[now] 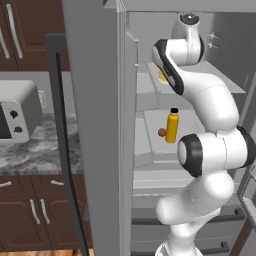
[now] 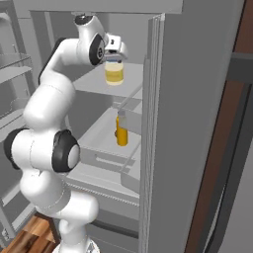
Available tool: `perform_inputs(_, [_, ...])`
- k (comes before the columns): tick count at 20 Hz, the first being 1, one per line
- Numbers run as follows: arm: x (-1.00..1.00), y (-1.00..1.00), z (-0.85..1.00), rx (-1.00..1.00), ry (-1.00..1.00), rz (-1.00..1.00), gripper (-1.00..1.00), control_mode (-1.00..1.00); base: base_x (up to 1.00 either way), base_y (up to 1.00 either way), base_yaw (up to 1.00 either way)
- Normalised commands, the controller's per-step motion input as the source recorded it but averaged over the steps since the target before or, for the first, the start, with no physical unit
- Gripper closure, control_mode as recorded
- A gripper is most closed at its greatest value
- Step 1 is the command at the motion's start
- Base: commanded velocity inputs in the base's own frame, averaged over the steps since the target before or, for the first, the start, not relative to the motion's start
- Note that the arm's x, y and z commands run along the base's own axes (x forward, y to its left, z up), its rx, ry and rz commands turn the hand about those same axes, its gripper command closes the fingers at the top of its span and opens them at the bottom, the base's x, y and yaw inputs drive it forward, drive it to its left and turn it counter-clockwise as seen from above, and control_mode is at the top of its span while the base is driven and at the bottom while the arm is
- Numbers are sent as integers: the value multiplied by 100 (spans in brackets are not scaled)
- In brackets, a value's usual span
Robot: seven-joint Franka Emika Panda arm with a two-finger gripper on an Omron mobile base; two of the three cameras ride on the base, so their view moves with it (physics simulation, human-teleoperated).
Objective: Place the mustard and mayonnaise from the counter to the top shelf of the fridge. If the existing items in the fridge are on the top shelf, move them to other shelves.
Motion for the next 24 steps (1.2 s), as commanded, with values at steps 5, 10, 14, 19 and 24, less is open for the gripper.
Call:
perform_inputs(5, [-97,0,-2,-2,-32,0,-100,-100,0,0,0])
perform_inputs(10, [-100,0,-3,-4,-48,2,-100,-100,0,0,0])
perform_inputs(14, [-100,0,14,-3,-30,2,-100,-100,0,0,0])
perform_inputs(19, [-100,0,7,-5,-5,2,-100,-100,0,0,0])
perform_inputs(24, [-100,0,0,-4,7,6,-100,-100,0,0,0])
